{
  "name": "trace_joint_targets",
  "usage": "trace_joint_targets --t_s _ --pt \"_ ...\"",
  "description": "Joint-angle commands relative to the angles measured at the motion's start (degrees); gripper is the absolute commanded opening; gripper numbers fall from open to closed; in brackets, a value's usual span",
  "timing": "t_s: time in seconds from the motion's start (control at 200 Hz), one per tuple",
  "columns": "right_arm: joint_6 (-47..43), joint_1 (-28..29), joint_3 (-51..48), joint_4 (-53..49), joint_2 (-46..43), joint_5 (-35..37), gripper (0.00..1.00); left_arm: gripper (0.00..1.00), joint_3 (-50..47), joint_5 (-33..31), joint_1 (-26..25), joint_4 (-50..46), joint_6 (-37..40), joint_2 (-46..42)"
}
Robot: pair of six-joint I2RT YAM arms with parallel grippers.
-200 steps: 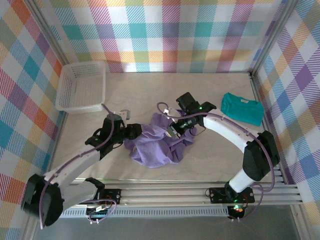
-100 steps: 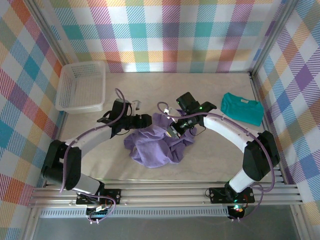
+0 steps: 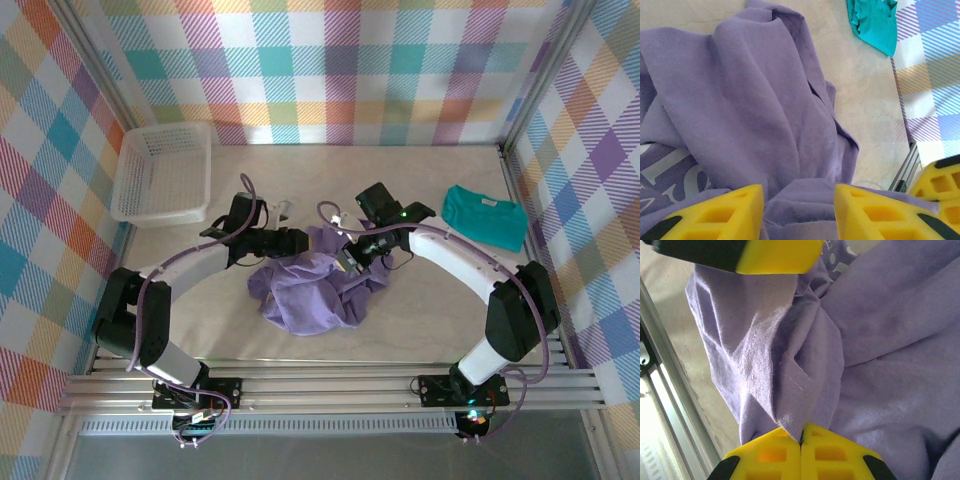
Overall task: Fold the inside-out t-shirt
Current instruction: Adjust the T-shirt at the center of the table.
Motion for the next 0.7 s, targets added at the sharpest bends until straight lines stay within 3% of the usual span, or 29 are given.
trace_joint_targets --t_s 0.0,0.2,0.315,0.47,0.695 --pt "0.70 -0.57 -0.59 -0.01 -0.32 -0.15 0.00 0.37 0.14 0.61 0.80 1.56 -1.15 -3.16" --pt "0.88 -0.58 -0.40 -0.01 -0.30 0.05 0.00 0.29 1.15 -4.80 0.93 -2.87 0.74 -2.47" --pt "0.88 -0.64 -0.55 0.23 -1.16 -0.36 0.00 0.36 2.76 -12.14 0.93 -8.11 1.54 -2.47" --pt "2.09 -0.56 -1.48 -0.98 -2.33 -2.60 0.00 0.48 0.27 -10.13 0.52 -11.56 0.00 -4.55" --pt "9.03 3.22 -9.89 -2.10 -4.67 -6.60 0.00 0.52 -10.09 -9.53 -3.53 -13.68 -2.51 -16.41"
